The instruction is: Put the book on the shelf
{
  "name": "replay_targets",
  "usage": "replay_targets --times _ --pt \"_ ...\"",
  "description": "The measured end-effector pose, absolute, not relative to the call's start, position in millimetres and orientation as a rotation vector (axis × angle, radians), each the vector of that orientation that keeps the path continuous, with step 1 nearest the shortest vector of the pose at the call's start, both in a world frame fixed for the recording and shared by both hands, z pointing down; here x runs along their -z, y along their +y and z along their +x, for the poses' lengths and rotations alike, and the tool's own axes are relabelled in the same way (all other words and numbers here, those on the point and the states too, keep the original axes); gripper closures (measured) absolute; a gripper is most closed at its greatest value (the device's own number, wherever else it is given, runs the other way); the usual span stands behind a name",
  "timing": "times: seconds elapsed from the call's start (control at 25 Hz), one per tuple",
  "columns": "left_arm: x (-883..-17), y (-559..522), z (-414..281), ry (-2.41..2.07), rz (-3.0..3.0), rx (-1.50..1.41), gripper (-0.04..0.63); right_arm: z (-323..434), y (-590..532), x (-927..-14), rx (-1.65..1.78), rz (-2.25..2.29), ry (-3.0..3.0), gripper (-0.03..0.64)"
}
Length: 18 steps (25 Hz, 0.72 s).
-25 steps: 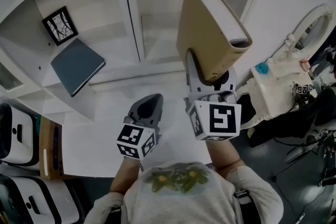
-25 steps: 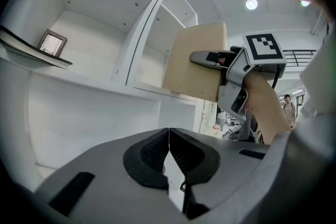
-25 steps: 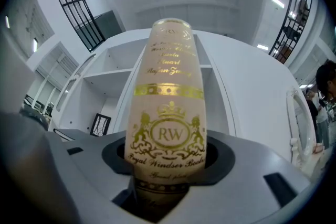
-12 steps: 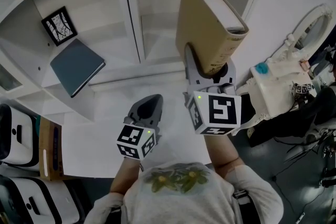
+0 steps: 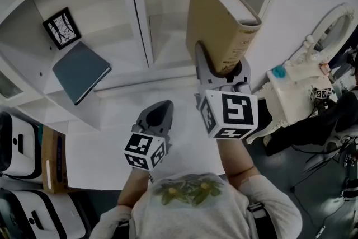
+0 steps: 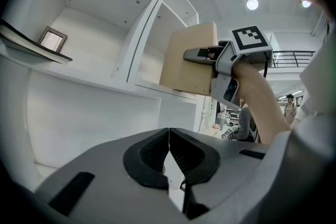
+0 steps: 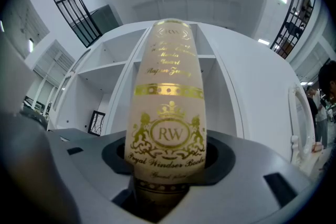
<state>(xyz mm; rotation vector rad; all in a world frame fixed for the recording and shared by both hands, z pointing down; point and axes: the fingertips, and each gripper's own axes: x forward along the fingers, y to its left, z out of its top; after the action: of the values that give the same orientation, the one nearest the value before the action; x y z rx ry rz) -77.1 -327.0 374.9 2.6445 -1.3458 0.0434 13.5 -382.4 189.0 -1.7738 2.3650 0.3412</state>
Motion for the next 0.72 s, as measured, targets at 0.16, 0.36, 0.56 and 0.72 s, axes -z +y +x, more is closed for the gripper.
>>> replay_targets --times 0.16,0.36,0.56,0.72 --pt "-375 -328 -77 -1.347 2.643 -0.043 0.568 13 -388 -189 -0.318 -1.779 2.383 0.374" --pt "-376 -329 -79 -1.346 2.639 -0.044 0.568 9 -396 -189 -0.332 -1.805 2.423 0.374" --pt "-378 -330 -78 -1.344 2.636 -0.051 0.568 9 -400 -188 -0.303 -1.792 2.430 0.374" --pt "-378 -331 -78 -1.340 2.638 -0.052 0.568 8 -404 -188 -0.294 -1.791 2.422 0.374"
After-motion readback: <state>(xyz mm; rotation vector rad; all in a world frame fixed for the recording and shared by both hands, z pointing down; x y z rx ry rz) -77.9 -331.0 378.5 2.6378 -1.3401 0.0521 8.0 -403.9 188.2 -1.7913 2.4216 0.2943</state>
